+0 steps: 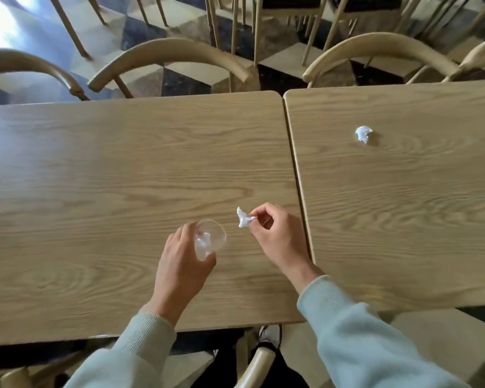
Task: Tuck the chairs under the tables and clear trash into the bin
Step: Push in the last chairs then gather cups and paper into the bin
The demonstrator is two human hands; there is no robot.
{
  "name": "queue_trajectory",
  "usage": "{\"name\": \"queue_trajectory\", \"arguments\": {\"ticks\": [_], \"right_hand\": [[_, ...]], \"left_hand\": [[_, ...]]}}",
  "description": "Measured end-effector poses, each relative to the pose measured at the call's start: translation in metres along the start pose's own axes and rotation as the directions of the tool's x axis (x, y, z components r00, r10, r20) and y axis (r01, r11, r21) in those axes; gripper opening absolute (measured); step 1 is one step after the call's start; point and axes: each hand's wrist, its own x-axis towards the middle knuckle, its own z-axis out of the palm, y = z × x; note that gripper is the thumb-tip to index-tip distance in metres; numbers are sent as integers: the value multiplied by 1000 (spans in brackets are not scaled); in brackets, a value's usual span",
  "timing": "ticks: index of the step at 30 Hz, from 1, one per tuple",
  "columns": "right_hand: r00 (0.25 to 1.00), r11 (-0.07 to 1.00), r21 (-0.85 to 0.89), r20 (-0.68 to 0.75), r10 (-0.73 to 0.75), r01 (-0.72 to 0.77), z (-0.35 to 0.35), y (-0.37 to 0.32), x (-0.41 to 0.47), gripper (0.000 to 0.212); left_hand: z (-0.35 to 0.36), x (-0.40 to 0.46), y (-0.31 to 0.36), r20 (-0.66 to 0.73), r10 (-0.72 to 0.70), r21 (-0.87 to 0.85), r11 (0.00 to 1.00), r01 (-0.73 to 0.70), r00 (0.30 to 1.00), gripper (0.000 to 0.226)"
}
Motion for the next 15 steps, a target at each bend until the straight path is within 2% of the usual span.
{"name": "queue_trajectory", "arguments": {"ticks": [1, 3, 9, 12, 15], "right_hand": [[999, 999, 21, 13, -49, 49, -1, -5, -2, 10], [990, 993, 32, 76, -115, 113, -1, -14, -4, 3], [962, 980, -144, 256, -97, 137, -22, -19, -17, 18], [984, 991, -107, 167, -67, 86, -47, -15, -12, 21], [998, 991, -127, 50, 36, -29, -79, 0, 0, 19]], "left_hand": [[-3, 0, 1, 10, 14, 3, 1000, -14, 1000, 60], [-5, 8, 3, 19, 47, 2, 999, -47, 999, 59], [20, 5, 32, 71, 142, -61, 989, -137, 987, 61], [30, 6, 47, 81, 170, -111, 981, -161, 982, 58], [41, 9, 64, 97, 162, -137, 979, -148, 982, 58]]}}
